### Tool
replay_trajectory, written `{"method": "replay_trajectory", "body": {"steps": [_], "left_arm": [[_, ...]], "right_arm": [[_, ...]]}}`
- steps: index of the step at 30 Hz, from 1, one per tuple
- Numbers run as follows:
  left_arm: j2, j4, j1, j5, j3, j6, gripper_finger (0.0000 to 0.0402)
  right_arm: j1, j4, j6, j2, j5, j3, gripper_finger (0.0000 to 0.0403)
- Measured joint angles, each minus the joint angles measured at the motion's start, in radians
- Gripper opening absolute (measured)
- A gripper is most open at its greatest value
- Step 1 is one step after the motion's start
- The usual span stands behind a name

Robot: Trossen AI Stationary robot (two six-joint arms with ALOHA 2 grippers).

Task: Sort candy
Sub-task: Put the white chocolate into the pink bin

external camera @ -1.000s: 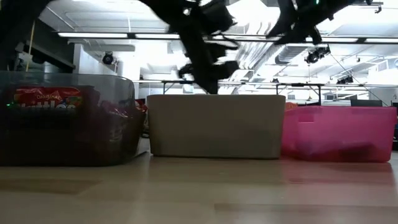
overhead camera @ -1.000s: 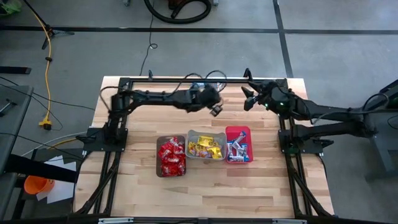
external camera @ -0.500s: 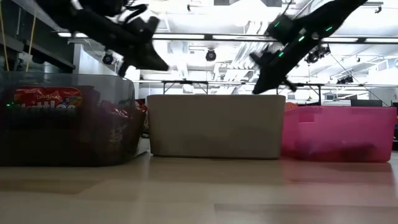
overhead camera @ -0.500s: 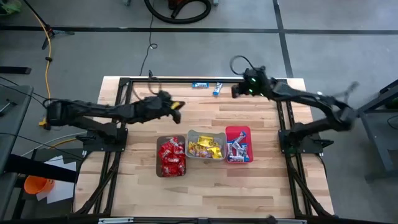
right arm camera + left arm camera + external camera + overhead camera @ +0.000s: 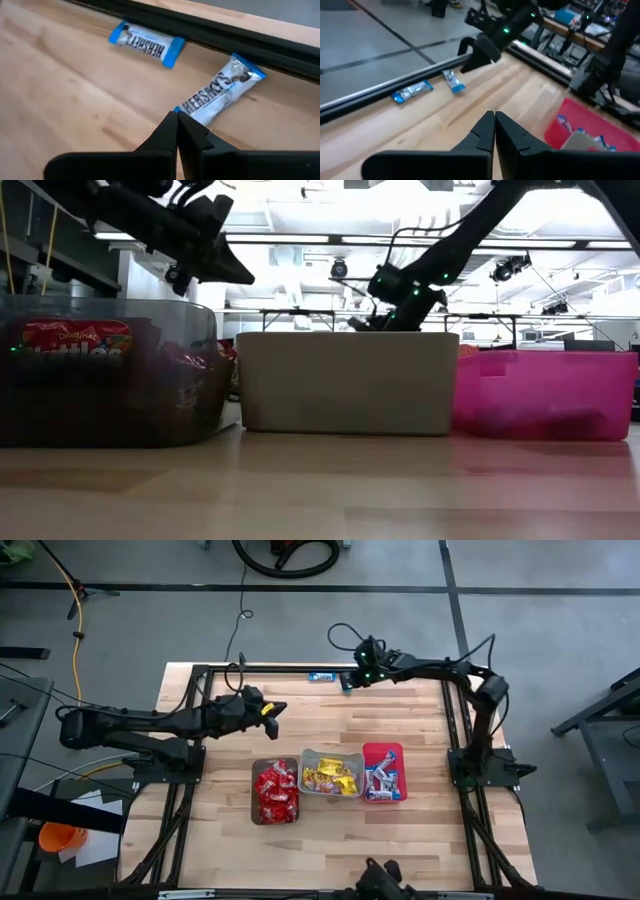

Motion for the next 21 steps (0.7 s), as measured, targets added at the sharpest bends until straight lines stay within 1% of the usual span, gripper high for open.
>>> {"method": "replay_trajectory", "body": {"steps": [4, 8, 12, 15, 18, 21], "left_arm": [[0.000, -0.051, 0.000, 0.006, 0.000, 0.000, 0.0000], [0.000, -0.081, 0.000, 0.024, 0.000, 0.004, 0.0000], [0.000, -0.092, 0.000, 0.046, 0.000, 0.017, 0.0000], [0.000, -0.103, 0.000, 0.070, 0.000, 0.017, 0.0000], [0.000, -0.112, -0.001, 0.085, 0.000, 0.017, 0.0000], [0.000, -0.121, -0.001, 0.101, 0.000, 0.017, 0.0000]], "right_arm": [[0.000, 0.002, 0.033, 0.051, 0.039, 0.025, 0.0000], [0.000, 0.017, 0.082, 0.099, 0.045, 0.029, 0.0000], [0.001, 0.004, 0.093, 0.130, 0.041, 0.030, 0.0000], [0.012, -0.026, 0.044, 0.128, 0.031, 0.030, 0.0000], [0.037, -0.084, -0.028, 0.111, -0.024, 0.029, 0.0000], [0.076, -0.178, -0.109, 0.093, -0.073, 0.029, 0.0000]]}}
